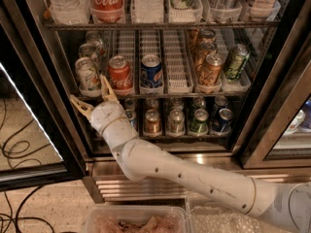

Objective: Pick 7up can from middle shelf of fridge

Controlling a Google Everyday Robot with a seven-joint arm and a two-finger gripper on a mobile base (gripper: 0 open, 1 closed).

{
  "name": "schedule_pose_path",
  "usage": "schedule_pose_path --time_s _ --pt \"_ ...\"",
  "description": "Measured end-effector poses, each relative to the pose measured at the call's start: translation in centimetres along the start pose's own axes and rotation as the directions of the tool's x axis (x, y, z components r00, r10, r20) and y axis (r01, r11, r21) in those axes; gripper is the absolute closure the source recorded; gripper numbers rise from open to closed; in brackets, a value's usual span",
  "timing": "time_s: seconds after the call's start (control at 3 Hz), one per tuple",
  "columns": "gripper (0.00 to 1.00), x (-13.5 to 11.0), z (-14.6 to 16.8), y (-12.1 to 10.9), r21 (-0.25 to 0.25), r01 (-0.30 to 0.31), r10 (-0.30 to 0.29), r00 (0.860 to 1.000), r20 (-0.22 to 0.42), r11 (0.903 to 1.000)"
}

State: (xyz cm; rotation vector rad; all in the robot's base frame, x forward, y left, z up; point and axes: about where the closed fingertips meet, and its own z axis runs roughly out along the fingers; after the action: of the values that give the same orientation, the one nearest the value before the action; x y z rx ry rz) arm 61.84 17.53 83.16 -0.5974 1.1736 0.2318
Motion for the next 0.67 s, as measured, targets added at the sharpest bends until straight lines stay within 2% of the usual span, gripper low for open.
schedule_pose_path --time_s 0.33,0.67 --pt "0.31 0.51 4.67 -0.69 -0.011 0.0 0.0 0.999 0.04 0.9999" --pt "0.32 0.9 5.31 -1.07 0.001 -0.004 0.004 0.999 0.044 1.0"
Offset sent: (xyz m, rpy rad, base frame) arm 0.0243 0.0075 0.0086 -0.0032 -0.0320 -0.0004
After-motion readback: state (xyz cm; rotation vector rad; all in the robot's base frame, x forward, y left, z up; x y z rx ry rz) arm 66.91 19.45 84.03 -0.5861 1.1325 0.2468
